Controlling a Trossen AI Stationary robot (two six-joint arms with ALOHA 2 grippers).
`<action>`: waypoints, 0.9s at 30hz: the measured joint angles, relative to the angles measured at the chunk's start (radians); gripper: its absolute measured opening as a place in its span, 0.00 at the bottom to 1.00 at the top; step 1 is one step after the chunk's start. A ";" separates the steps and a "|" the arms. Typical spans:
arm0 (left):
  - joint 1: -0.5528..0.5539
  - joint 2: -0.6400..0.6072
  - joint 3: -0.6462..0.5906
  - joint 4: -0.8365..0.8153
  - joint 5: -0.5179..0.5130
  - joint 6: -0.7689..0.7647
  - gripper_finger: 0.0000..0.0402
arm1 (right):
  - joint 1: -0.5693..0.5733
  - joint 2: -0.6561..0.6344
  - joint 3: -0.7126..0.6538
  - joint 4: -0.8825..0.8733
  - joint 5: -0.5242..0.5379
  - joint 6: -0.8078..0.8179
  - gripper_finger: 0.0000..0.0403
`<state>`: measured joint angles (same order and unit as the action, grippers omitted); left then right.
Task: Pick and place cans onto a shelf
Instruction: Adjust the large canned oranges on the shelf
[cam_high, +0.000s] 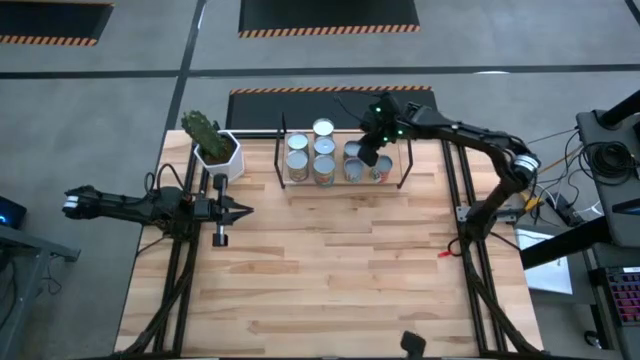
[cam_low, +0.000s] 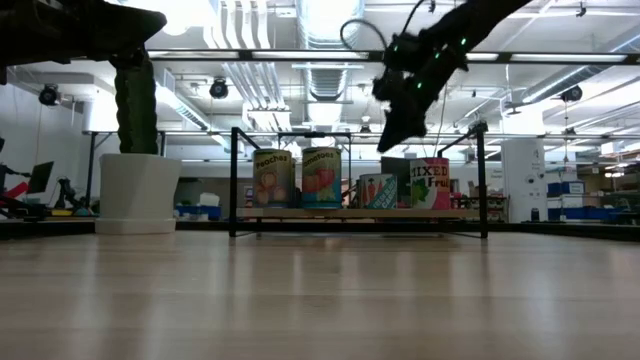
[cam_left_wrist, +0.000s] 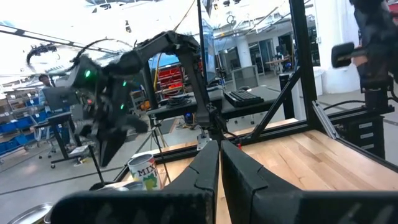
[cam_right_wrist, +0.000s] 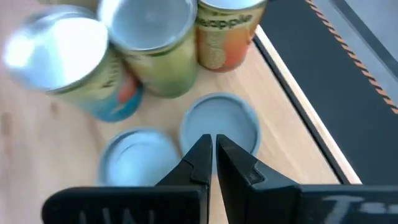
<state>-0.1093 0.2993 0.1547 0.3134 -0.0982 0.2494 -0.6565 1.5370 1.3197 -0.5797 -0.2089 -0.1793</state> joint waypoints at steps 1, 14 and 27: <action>0.000 0.000 0.000 0.000 0.000 0.000 0.00 | 0.006 -0.023 0.000 -0.020 0.000 0.005 0.03; 0.000 0.000 0.000 0.036 -0.037 0.003 0.00 | 0.164 -0.156 -0.016 0.154 -0.001 0.102 0.03; 0.000 0.000 0.000 0.037 -0.084 0.008 0.00 | 0.127 0.070 -0.001 0.253 0.102 0.034 0.03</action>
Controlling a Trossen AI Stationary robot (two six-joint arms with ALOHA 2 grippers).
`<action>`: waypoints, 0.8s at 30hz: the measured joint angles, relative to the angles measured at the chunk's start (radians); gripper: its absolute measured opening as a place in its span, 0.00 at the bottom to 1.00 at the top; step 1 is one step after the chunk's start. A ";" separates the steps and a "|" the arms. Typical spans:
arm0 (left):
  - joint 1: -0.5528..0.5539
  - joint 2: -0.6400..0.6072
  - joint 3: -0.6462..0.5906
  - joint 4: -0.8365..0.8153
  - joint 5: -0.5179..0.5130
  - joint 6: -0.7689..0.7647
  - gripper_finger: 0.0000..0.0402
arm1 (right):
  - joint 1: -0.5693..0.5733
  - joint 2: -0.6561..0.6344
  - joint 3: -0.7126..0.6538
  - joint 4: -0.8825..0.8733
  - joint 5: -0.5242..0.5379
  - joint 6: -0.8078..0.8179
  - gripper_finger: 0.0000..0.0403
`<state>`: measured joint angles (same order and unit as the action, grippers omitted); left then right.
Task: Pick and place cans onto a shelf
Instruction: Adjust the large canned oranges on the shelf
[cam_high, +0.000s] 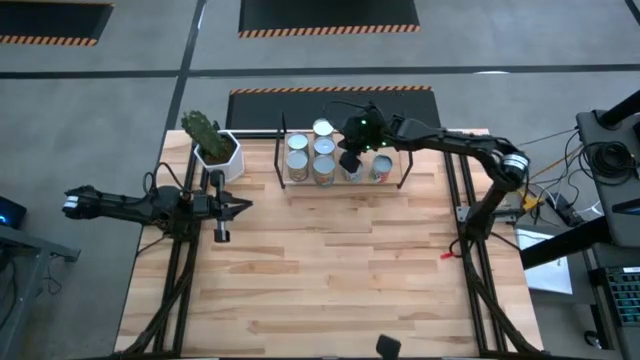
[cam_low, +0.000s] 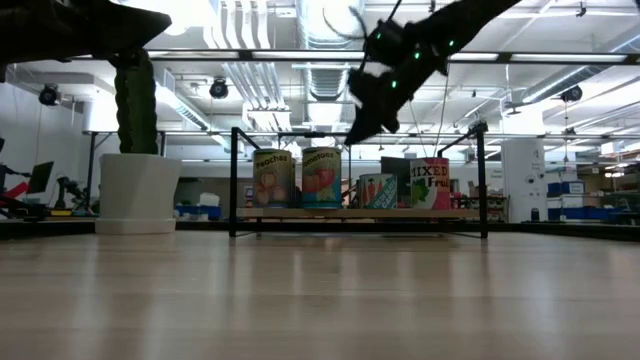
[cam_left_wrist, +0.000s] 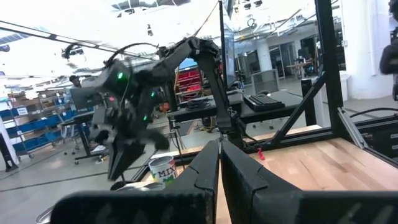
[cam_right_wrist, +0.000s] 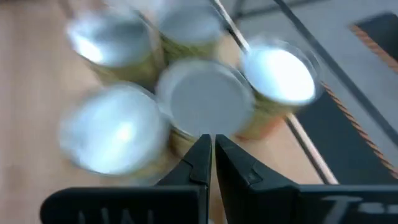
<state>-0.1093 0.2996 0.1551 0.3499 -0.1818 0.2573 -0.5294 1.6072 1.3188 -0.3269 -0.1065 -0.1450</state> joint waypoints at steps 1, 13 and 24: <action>0.000 0.000 0.000 0.000 0.000 0.000 0.00 | -0.004 0.019 0.006 -0.001 0.025 -0.004 0.03; 0.000 0.000 0.000 0.000 0.000 0.000 0.00 | -0.025 0.110 0.041 0.004 0.029 -0.016 0.03; 0.000 0.000 0.000 0.000 0.000 -0.001 0.00 | -0.020 0.108 0.041 0.019 0.021 -0.013 0.03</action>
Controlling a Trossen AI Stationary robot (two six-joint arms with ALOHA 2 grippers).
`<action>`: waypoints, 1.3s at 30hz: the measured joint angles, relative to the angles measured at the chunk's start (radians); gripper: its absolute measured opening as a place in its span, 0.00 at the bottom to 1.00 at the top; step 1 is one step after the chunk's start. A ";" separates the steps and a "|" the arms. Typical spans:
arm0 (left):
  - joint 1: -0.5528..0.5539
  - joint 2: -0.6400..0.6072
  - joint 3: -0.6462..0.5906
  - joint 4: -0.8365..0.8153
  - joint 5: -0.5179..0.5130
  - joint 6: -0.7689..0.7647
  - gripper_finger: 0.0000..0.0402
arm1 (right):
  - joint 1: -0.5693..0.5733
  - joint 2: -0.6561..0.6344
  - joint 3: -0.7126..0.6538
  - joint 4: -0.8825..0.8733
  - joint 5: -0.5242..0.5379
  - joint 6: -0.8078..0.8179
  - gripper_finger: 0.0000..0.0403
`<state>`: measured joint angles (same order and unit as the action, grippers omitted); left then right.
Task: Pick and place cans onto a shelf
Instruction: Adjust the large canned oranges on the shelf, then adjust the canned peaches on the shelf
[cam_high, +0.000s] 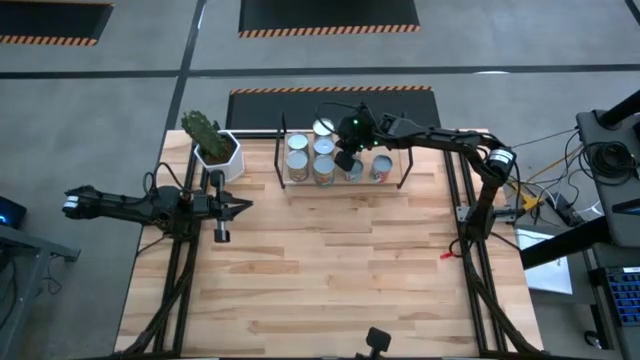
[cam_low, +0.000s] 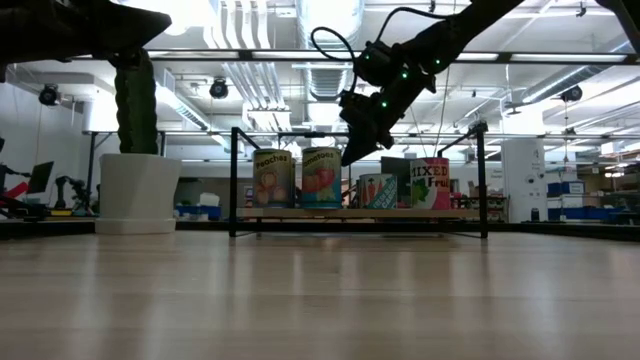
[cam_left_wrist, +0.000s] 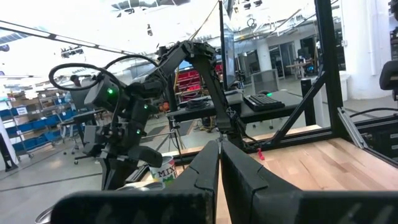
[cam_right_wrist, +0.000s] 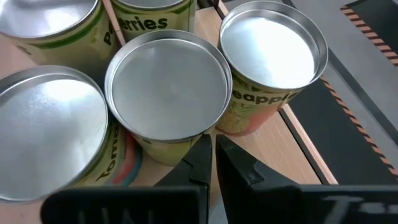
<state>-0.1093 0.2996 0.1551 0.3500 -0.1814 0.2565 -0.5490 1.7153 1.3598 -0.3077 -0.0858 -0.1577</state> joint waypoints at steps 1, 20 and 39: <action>0.000 0.000 0.000 0.000 0.000 0.000 0.00 | 0.001 0.000 0.000 0.000 0.000 0.000 0.03; 0.000 0.000 0.000 0.000 0.000 -0.004 0.00 | 0.017 -0.092 0.000 -0.050 0.001 -0.011 0.03; 0.000 0.089 0.053 -0.062 -0.038 -0.139 0.00 | 0.512 -0.631 -0.557 0.231 0.007 0.007 0.03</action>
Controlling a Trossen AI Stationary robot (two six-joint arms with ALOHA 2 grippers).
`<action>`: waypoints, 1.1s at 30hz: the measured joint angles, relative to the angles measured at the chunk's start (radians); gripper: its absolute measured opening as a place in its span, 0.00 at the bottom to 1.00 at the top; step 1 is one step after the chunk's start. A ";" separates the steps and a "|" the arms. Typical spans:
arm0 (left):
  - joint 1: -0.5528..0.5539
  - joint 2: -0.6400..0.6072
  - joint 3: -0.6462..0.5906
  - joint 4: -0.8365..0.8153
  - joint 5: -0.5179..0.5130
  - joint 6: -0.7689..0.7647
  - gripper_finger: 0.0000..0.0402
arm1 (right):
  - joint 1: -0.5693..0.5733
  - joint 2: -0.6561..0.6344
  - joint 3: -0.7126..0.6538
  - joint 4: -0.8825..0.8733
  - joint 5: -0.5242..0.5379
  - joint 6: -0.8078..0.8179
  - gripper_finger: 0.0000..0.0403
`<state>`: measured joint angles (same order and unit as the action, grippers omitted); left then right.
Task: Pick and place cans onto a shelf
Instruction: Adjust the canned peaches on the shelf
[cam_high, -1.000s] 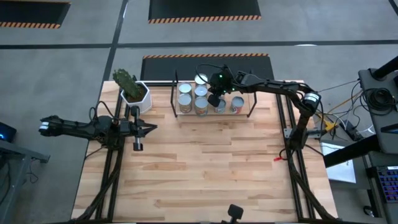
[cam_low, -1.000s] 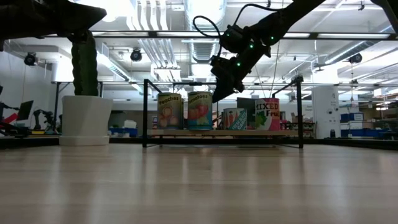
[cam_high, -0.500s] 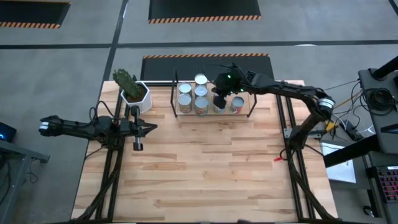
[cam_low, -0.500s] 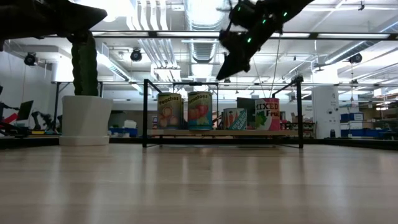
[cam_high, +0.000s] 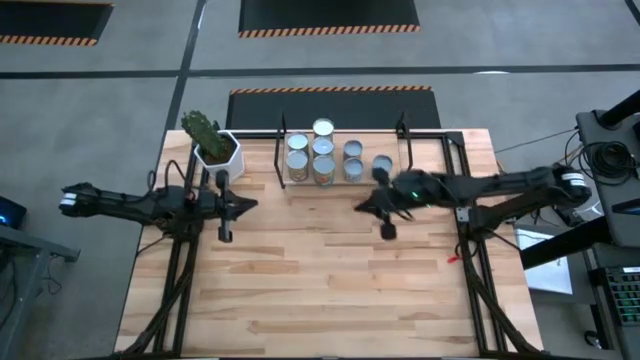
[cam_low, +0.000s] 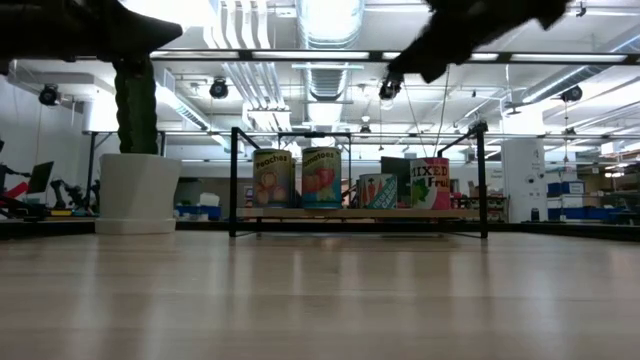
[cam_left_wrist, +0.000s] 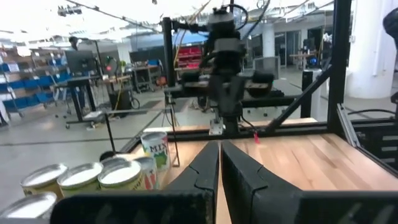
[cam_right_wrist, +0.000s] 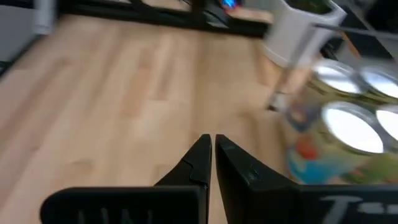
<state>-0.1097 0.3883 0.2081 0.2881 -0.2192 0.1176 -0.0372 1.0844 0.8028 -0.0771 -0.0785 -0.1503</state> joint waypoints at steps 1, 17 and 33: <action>0.000 0.004 -0.001 -0.001 0.000 -0.008 0.00 | 0.024 -0.031 -0.040 0.028 0.000 -0.004 0.03; 0.000 0.029 -0.040 -0.015 0.001 -0.137 0.00 | 0.098 -0.502 -0.416 0.150 -0.008 -0.114 0.03; 0.000 0.022 -0.040 -0.042 0.001 -0.135 0.00 | 0.098 -0.860 -0.554 0.097 -0.007 -0.186 0.03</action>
<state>-0.1093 0.4099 0.1680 0.2463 -0.2184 -0.0170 0.0605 0.2241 0.2490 0.0200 -0.0856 -0.3367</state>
